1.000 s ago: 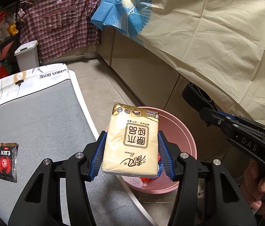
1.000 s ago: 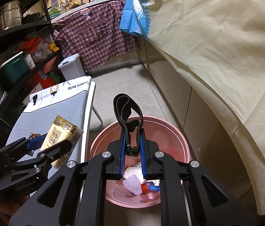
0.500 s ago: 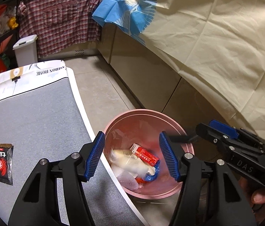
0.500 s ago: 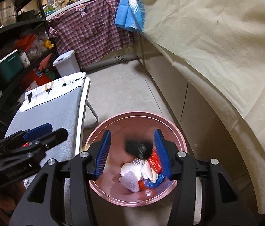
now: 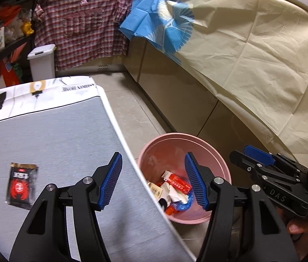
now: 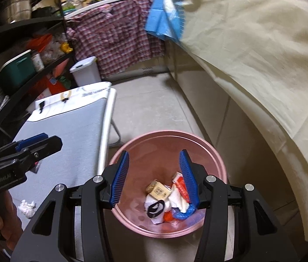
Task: Collect trash
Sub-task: 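Move the left gripper to the snack packet while the right moves to the white tissue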
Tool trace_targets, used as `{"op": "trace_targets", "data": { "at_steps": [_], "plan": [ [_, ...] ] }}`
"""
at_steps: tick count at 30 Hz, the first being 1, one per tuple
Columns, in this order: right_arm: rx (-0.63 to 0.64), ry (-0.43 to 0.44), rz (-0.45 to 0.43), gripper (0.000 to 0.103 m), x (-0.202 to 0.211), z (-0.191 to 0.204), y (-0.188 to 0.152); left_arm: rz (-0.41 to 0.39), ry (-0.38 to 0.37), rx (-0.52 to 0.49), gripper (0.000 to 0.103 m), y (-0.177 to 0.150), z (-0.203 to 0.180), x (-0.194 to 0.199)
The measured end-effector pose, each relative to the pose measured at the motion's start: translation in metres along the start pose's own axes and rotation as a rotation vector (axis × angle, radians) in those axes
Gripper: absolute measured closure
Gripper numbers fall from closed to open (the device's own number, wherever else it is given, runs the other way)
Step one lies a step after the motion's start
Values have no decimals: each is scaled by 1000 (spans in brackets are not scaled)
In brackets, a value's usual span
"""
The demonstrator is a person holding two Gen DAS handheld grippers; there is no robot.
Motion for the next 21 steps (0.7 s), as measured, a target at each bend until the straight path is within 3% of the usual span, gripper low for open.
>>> {"op": "trace_targets", "data": {
  "at_steps": [10, 12, 21],
  "plan": [
    [54, 98, -63, 55, 13, 72, 11, -65, 105, 86, 55, 15, 90, 62],
    [54, 139, -70, 58, 15, 93, 9, -73, 124, 109, 67, 16, 110, 73],
    [192, 305, -77, 66, 13, 212, -12, -141, 257, 243, 80, 12, 220, 138]
  ]
}}
Point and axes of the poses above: each gripper's, at about its wrist camera, not at the fingertips, and x roughly against the way its jaws point, z to its left, y to its top, the point moved 9 cm from there along -x, roughly the way its jaws point, and after that the axes turned 13 degrees about x, right-handed, at the moved point
